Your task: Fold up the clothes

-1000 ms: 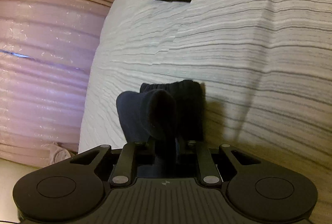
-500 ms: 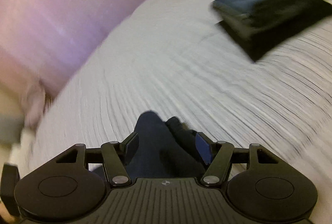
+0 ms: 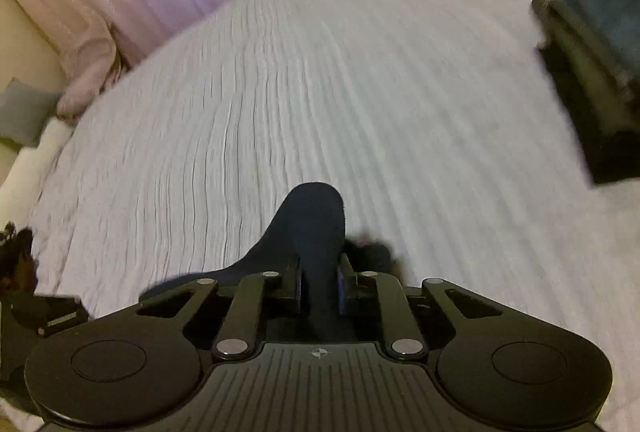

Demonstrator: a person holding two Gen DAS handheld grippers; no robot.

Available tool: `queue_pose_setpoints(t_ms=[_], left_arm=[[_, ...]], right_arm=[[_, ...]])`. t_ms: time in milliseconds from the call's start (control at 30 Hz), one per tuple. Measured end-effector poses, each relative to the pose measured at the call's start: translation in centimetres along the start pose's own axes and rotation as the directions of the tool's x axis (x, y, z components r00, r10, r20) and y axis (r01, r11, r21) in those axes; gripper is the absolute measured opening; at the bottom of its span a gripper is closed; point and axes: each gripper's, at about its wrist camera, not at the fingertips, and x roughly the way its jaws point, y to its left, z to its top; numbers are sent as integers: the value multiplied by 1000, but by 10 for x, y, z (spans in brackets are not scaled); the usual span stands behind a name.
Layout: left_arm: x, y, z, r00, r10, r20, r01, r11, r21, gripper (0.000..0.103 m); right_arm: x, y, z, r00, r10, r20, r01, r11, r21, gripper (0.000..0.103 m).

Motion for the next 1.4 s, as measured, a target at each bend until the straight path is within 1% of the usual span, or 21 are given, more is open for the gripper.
queue_pose_setpoints(t_ms=[33, 133, 167, 233, 400, 433, 500, 567, 600, 667, 800, 867, 933, 967, 1033, 1067, 1100, 1167, 1267, 1333, 1400], left_arm=[[4, -2, 0, 1000, -5, -3, 5, 1000, 2, 58], [17, -5, 0, 1000, 3, -13, -4, 1000, -8, 59], [15, -5, 0, 1000, 7, -8, -7, 1000, -12, 59], [4, -4, 2, 1000, 14, 11, -14, 1000, -18, 57], [-20, 2, 10, 997, 30, 72, -27, 999, -39, 56], [-18, 5, 12, 997, 28, 78, -24, 999, -49, 56], [-8, 12, 18, 997, 20, 77, -14, 997, -71, 56], [12, 17, 21, 999, 1, 50, 4, 996, -95, 56], [22, 19, 20, 999, -7, 38, 10, 995, -97, 59], [35, 23, 20, 999, -13, 37, 16, 996, -86, 63], [32, 25, 26, 1000, -12, 27, 14, 997, -75, 62], [18, 24, 21, 1000, 2, 19, 0, 997, -83, 61], [7, 26, 14, 1000, 22, 11, -21, 994, -107, 61], [2, 29, 9, 1000, 28, 7, -27, 991, -128, 61], [-5, 36, -2, 999, 35, -7, -36, 984, -175, 62], [-7, 39, -7, 999, 37, -16, -40, 980, -194, 62], [-8, 41, -11, 999, 39, -23, -43, 977, -210, 62], [-7, 45, -17, 998, 46, -36, -52, 973, -224, 64], [0, 51, -12, 998, 43, -52, -54, 971, -231, 69], [5, 52, -6, 997, 43, -64, -56, 971, -232, 71], [8, 49, -5, 996, 47, -82, -64, 971, -229, 74]], right_arm=[[-5, -4, -1, 1000, -2, 13, 2, 1000, 9, 14], [16, -28, -14, 1000, 7, -25, -5, 998, 70, 19], [20, -33, -16, 999, 15, -30, -12, 996, 87, 38], [16, -37, -14, 1000, -9, -12, 10, 993, 117, 58], [-37, -21, -20, 988, -40, 152, 21, 992, 125, 58], [-47, -16, -24, 981, -33, 193, 10, 992, 122, 58], [-55, -9, -35, 974, 31, 226, -62, 989, 132, 58], [-45, -5, -47, 977, 104, 186, -129, 984, 127, 58], [-33, -4, -53, 984, 113, 141, -129, 985, 112, 58], [-11, -11, -65, 994, 73, 78, -79, 994, 75, 58], [4, -29, -69, 996, 70, 61, -76, 992, 102, 56], [-7, -24, -62, 996, 73, 56, -79, 990, 113, 57], [-29, -21, -62, 994, 59, 97, -75, 983, 167, 57], [-42, -21, -65, 991, 50, 124, -75, 977, 201, 57], [-67, -21, -84, 982, 31, 189, -85, 955, 283, 71], [-78, -21, -98, 976, 6, 218, -79, 942, 327, 83], [-87, -22, -112, 971, -17, 239, -74, 927, 369, 86], [-95, -24, -139, 973, -43, 229, -66, 891, 448, 86], [-88, -30, -180, 984, -29, 178, -79, 818, 570, 86], [-75, -31, -193, 988, -5, 152, -87, 800, 593, 86], [-57, -33, -192, 989, 18, 145, -100, 804, 586, 86]])
